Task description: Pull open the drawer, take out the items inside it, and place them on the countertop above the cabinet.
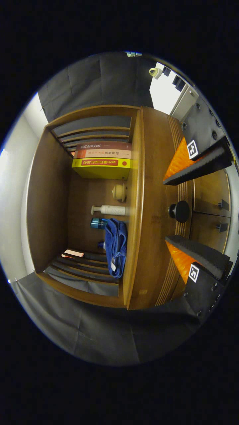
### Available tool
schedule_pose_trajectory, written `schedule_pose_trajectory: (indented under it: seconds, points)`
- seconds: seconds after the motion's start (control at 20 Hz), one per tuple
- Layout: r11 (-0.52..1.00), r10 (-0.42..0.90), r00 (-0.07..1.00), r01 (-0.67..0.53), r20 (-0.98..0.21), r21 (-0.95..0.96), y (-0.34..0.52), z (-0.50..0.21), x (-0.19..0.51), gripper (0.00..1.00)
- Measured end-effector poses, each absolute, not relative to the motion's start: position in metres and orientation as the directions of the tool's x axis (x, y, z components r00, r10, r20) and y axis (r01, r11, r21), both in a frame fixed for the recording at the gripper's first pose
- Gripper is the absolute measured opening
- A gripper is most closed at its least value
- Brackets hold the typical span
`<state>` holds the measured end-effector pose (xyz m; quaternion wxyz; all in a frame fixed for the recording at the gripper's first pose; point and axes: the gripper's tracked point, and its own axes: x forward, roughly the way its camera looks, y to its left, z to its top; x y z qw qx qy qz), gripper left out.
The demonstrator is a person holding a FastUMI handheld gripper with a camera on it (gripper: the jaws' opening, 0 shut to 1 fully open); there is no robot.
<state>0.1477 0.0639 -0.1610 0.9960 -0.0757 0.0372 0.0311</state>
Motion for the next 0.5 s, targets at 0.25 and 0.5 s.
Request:
schedule_pose_trajectory:
  seconds: [0.25, 0.5]
  points:
    - [0.991, 0.021, 0.99, -0.039, -0.14, -0.128, 0.056, -0.192, 0.174, 0.99]
    - [0.986, 0.014, 0.991, -0.036, -0.134, -0.164, 0.051, -0.195, 0.186, 0.85]
